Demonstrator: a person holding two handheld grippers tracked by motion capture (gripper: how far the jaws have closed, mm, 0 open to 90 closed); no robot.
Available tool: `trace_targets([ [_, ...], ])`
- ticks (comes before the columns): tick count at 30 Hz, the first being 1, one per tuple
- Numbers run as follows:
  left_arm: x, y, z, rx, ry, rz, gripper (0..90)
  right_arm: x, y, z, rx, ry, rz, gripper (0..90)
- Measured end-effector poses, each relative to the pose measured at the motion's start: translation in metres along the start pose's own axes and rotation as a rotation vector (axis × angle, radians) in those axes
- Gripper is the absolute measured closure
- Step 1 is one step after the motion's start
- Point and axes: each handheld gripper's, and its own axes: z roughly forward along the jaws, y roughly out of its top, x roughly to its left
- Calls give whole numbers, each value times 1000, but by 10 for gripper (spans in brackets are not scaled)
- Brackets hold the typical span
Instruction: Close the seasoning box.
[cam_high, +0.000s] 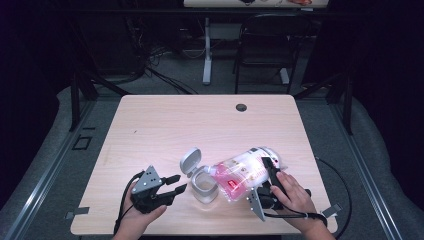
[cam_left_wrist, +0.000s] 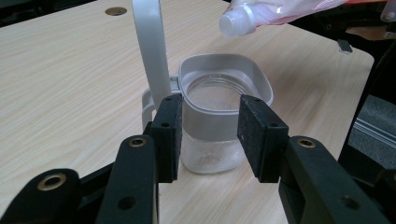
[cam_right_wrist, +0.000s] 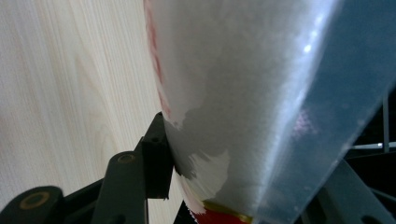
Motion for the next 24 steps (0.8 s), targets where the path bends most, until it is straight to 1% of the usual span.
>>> trace_targets([
  [1,0,0,0,2,-1,1,608,0,0,1,-6,-3,-11,511],
  [3,0,-1,0,8,-2,4,608,0,0,0,7,1,-40,511],
  [4,0,-1,1,7,-1,2,609,1,-1,1,-9,0,-34,511],
  [5,1,-1,1,9,-1,5,608,1,-1,1,2,2,-50,511],
  [6,1,-2,1,12,-4,2,608,2,-1,2,-7,-1,-46,512],
  [8,1,-2,1,11,-3,-1,609,3,-1,2,-6,-4,-51,512],
  [9,1,-3,2,11,-2,-2,609,3,-1,2,1,-13,-55,512],
  [14,1,-3,1,7,-1,-4,609,3,-1,2,12,-22,-64,512],
  [15,1,-3,1,7,-1,-4,608,3,-1,2,10,-24,-68,513],
  [16,1,-3,1,8,-2,-4,608,3,0,2,24,-27,-86,513],
  [18,1,-3,1,8,-3,-4,609,3,0,2,25,-27,-91,513],
  [20,1,-3,1,7,-4,-4,609,3,0,1,35,-34,-105,513],
  [22,1,-3,1,8,-3,-4,609,3,0,2,29,-42,-109,513],
  [23,1,-3,1,8,-4,-5,608,4,-1,3,13,-47,-103,513],
  [24,1,-3,1,8,-3,-5,609,4,-1,3,18,-55,-109,513],
])
